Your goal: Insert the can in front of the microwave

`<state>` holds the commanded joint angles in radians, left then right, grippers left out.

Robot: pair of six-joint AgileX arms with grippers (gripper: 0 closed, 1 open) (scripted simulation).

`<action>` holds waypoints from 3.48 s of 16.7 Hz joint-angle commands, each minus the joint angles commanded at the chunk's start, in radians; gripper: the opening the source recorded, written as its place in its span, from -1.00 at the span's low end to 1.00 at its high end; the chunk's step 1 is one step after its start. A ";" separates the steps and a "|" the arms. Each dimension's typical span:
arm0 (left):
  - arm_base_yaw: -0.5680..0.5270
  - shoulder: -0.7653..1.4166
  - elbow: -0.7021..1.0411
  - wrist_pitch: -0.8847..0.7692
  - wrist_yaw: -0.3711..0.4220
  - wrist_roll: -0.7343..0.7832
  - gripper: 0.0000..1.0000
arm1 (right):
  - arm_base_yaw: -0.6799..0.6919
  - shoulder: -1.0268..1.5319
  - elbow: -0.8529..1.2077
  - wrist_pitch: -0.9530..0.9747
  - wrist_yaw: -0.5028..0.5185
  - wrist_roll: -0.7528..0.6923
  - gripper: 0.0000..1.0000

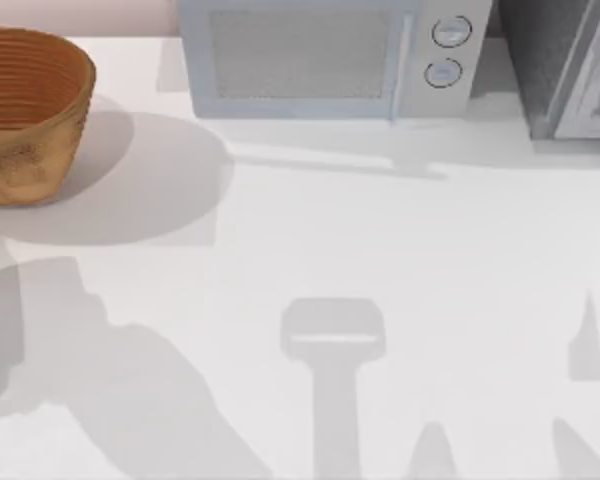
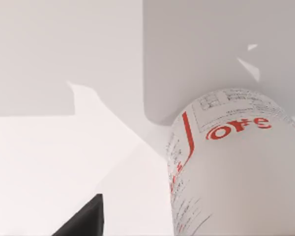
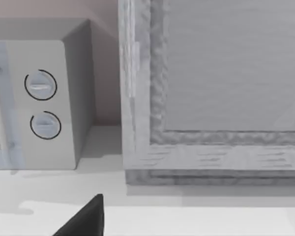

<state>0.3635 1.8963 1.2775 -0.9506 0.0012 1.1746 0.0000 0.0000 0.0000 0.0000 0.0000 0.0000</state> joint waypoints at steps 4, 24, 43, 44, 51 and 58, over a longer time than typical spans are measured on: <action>-0.001 0.002 0.002 0.000 0.000 -0.002 1.00 | 0.000 0.000 0.000 0.000 0.000 0.000 1.00; -0.001 0.002 0.002 0.000 0.000 -0.002 -1.00 | 0.000 0.000 0.000 0.000 0.000 0.000 1.00; 0.000 -0.048 0.103 -0.150 0.000 0.001 -1.00 | 0.000 0.000 0.000 0.000 0.000 0.000 1.00; -0.001 -0.046 0.106 -0.151 0.000 -0.003 -1.00 | 0.000 0.000 0.000 0.000 0.000 0.000 1.00; -0.008 -0.050 0.122 -0.182 0.015 -0.050 -1.00 | 0.000 0.000 0.000 0.000 0.000 0.000 1.00; -0.234 -0.024 0.231 -0.373 0.132 -0.346 -1.00 | 0.000 0.000 0.000 0.000 0.000 0.000 1.00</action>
<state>0.1299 1.8726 1.5080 -1.3232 0.1331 0.8290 0.0000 0.0000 0.0000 0.0000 0.0000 0.0000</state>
